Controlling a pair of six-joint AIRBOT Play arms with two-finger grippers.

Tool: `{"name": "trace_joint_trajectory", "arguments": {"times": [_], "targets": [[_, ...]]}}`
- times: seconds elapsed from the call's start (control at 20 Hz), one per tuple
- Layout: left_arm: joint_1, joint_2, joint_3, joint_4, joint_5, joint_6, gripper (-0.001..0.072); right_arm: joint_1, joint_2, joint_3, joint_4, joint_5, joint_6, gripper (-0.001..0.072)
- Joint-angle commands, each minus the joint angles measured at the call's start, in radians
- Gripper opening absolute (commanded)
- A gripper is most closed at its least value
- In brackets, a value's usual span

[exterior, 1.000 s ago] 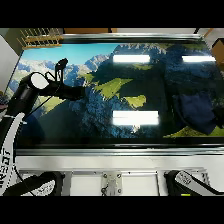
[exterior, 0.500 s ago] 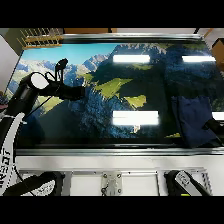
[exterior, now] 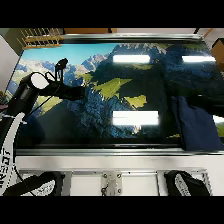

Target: Fold the clothes and pants, and hang the long-sleeved shirts on hangers.

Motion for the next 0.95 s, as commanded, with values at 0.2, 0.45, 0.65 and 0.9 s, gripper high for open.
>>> {"name": "trace_joint_trajectory", "arguments": {"times": [0.2,0.45,0.65,0.9], "targets": [[0.005,0.000,0.000,0.000,-0.002,-0.001,0.0009,0.436,-0.064,0.003,0.079,-0.003,-0.093,0.0017],[0.005,0.000,0.000,0.000,-0.002,-0.001,0.0009,0.445,-0.070,0.003,0.086,0.015,-0.094,0.0018],[0.005,0.000,0.000,0.000,-0.002,-0.002,0.0009,0.445,-0.070,0.003,0.086,0.015,-0.094,0.0018],[0.005,0.000,0.000,0.000,-0.002,-0.001,0.0009,0.445,-0.070,0.003,0.086,0.015,-0.094,0.0018]]}}
